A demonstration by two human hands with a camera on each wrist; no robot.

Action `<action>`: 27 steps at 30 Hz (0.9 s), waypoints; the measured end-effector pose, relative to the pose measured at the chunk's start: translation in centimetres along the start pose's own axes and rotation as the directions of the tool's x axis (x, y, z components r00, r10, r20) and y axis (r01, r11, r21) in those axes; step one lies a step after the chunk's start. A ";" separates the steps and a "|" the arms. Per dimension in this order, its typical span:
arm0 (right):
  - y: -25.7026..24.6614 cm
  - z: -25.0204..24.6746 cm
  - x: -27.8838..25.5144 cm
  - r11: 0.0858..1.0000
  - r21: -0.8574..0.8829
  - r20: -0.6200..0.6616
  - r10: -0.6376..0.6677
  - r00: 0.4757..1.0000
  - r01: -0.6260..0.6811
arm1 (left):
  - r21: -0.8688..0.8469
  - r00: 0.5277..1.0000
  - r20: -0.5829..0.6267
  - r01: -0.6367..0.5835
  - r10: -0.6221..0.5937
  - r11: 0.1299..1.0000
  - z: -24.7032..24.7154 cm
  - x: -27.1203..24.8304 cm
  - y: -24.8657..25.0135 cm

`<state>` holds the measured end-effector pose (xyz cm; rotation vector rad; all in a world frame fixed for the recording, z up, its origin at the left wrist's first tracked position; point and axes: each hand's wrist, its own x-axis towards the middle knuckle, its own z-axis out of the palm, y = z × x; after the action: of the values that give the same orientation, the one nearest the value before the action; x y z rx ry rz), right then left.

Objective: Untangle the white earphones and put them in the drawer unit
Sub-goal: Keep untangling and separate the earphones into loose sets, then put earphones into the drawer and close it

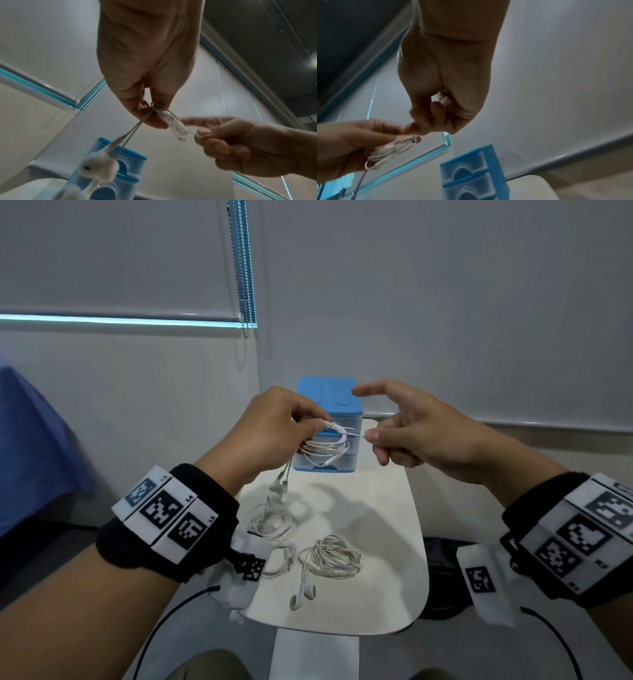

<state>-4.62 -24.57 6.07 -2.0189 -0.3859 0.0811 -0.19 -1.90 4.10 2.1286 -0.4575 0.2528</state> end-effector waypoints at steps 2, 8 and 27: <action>1.1 -0.1 0.2 0.997 -0.059 0.014 0.047 0.999 -0.046 | -0.018 1.000 0.010 -0.010 0.011 1.000 0.6 0.3 0.1; 5.7 1.1 0.9 0.950 -0.244 0.092 0.223 0.970 -0.195 | -0.012 0.928 0.342 0.166 -0.152 0.986 2.5 1.4 -1.0; 13.3 4.5 4.7 0.835 -0.298 -0.035 0.474 0.880 -0.462 | 0.423 0.779 0.523 0.115 -0.346 0.899 9.6 6.7 -7.5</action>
<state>2.00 -24.84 -7.18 -2.3792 0.0936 0.3900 9.08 -7.46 -4.60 2.6012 -0.5149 -0.5363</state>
